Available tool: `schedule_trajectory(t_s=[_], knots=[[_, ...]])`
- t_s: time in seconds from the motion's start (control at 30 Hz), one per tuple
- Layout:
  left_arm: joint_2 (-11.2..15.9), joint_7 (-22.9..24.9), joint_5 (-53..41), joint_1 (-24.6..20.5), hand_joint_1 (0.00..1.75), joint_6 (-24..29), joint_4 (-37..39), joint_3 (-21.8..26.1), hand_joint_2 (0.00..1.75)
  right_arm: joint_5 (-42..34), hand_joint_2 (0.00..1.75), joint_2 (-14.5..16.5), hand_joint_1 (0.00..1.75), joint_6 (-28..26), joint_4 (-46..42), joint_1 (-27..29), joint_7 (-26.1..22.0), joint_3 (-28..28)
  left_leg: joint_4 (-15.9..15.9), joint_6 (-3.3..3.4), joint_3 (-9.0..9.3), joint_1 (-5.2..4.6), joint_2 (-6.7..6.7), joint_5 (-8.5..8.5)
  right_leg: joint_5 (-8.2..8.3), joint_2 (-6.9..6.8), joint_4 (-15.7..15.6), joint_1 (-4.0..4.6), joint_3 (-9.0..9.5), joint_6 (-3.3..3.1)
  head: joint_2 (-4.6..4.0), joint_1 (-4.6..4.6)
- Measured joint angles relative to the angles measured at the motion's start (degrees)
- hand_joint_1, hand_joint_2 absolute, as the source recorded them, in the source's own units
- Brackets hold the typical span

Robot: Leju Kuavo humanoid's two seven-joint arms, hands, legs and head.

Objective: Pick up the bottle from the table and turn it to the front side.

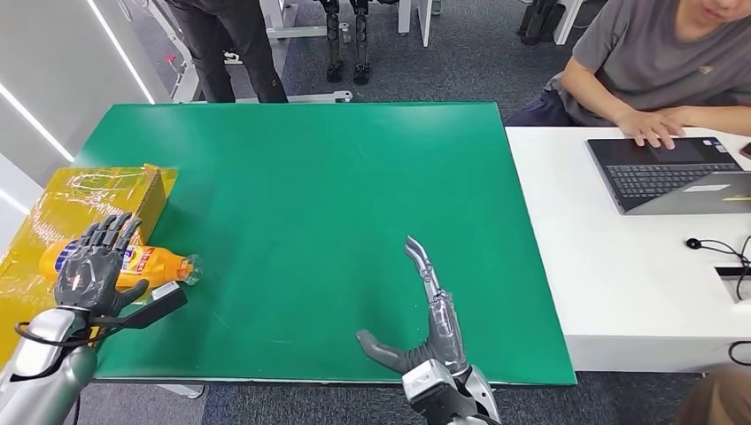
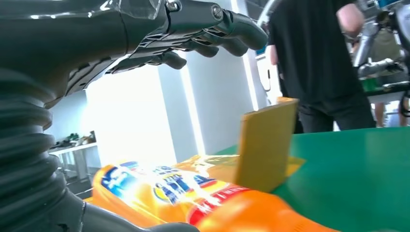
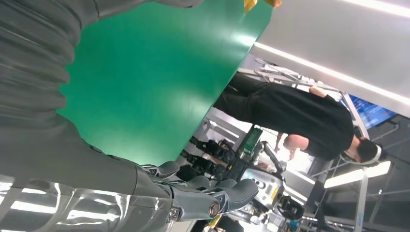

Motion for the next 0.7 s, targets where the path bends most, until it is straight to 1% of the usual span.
schedule_trajectory(t_s=[0.13, 0.2, 0.27, 0.37, 0.47, 0.63, 0.67, 0.7], knots=[[-0.21, -0.95, 1.33, 3.49, 0.00, 0.20, -3.70, 4.82, 1.75, 0.19, 1.75, 0.00, 0.00, 0.37, -0.37, 0.27, 0.12, 0.00, 0.00, 0.00, 0.00, 0.01, -0.01, 0.00, 0.00, -0.02, 0.00, 0.00, 0.00, 0.00, 0.00, 0.00], [-0.84, -3.01, 5.43, 4.59, 0.00, -0.01, -5.70, 6.88, 1.75, 0.38, 1.75, 0.00, 0.00, 0.29, -0.45, 0.39, 0.22, -0.01, 0.00, 0.00, 0.00, 0.01, -0.03, 0.00, 0.00, -0.04, 0.00, 0.00, -0.01, 0.00, 0.00, 0.00], [-2.00, -6.18, 12.69, 5.07, 0.00, -1.63, -7.94, 8.72, 1.75, 0.49, 1.75, 0.00, 0.00, 0.15, -0.64, 0.52, 0.37, -0.02, 0.00, 0.00, 0.00, 0.00, -0.07, 0.01, 0.00, -0.09, -0.01, 0.00, 0.00, 0.00, 0.00, 0.00], [-4.99, -10.09, 26.91, 4.81, 0.00, -6.33, -11.78, 10.51, 1.75, 0.34, 1.75, 0.00, 0.00, -0.23, -0.97, 0.71, 0.46, -0.03, 0.01, 0.01, 0.01, -0.01, -0.12, 0.01, 0.00, -0.16, -0.03, -0.01, 0.04, 0.01, 0.00, 0.01], [-8.69, -11.64, 39.93, 4.67, 0.00, -10.29, -16.37, 10.89, 1.75, -0.27, 1.75, 0.00, 0.00, -0.49, -1.14, 0.90, 0.02, -0.05, 0.02, 0.01, 0.00, -0.02, -0.13, 0.01, 0.02, -0.17, -0.03, -0.02, 0.08, 0.01, 0.00, 0.02], [-14.20, -13.66, 58.01, 7.23, 0.00, -16.18, -23.94, 10.58, 1.75, -2.46, 1.75, 0.00, 0.00, -0.68, -1.19, 1.12, -2.99, -0.09, 0.04, 0.02, 0.01, -0.05, -0.10, 0.00, 0.02, -0.12, -0.07, -0.04, 0.04, 0.02, 0.00, 0.01], [-15.49, -14.26, 60.49, 7.77, 0.00, -17.14, -25.25, 10.23, 1.75, -2.86, 1.75, 0.00, 0.00, -0.83, -1.18, 1.08, -3.70, -0.10, 0.04, 0.02, 0.00, -0.05, -0.13, 0.00, 0.02, -0.14, -0.08, -0.04, 0.04, 0.02, 0.00, 0.01], [-16.14, -14.59, 61.74, 8.05, 0.00, -17.64, -25.93, 10.04, 1.75, -3.08, 1.75, 0.00, 0.00, -0.91, -1.18, 1.06, -4.08, -0.10, 0.04, 0.02, -0.01, -0.05, -0.14, 0.00, 0.01, -0.16, -0.08, -0.04, 0.03, 0.02, 0.00, 0.00]])
